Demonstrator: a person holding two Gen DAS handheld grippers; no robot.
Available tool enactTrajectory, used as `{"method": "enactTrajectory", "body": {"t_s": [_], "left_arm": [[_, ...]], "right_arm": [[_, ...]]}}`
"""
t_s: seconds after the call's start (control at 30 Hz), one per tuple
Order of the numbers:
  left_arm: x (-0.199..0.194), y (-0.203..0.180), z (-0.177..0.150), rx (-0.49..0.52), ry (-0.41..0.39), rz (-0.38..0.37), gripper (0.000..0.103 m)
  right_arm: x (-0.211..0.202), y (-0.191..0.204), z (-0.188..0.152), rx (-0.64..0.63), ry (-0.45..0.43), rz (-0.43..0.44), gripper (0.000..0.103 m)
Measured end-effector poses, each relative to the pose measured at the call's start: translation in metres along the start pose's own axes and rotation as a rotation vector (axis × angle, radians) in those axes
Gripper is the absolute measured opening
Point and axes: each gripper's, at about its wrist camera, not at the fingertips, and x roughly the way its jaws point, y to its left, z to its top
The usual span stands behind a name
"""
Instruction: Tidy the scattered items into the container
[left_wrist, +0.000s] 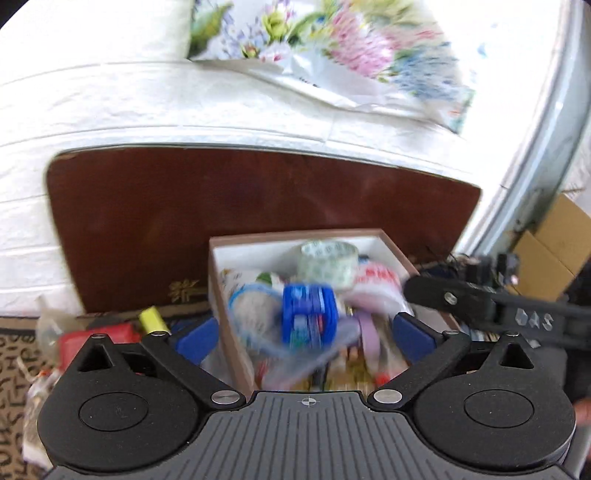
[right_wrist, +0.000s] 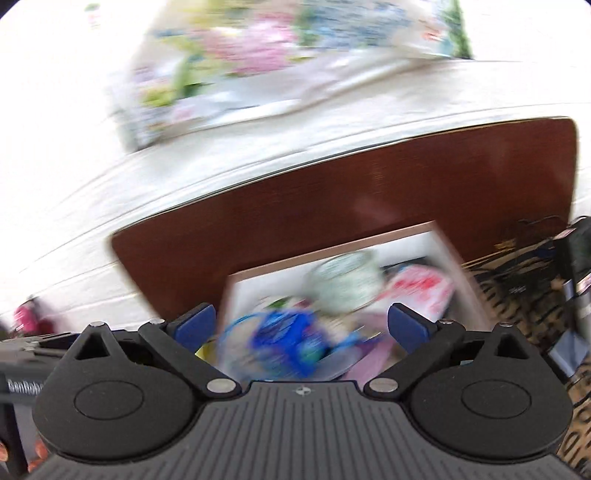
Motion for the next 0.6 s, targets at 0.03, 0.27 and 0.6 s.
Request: {"method": "enactTrajectory", "body": {"t_s": [0.03,0.27,0.6], "left_arm": [[-0.014,0.002,-0.01,0.011,-0.001,-0.002,0.103],[-0.069,0.025,-0.101,-0.011,-0.007,0.073,0.103],[-0.09,0.092,-0.196,-0.212,0.016,0.224,0.103]], "right_arm": [[-0.006,0.009,-0.008,-0.013,-0.003,0.034,0.101],[-0.047,0.076,-0.071,-0.157,-0.009,0.184,0.101],[-0.023,0.099,-0.173,-0.231,0.06,0.079,0.101]]}}
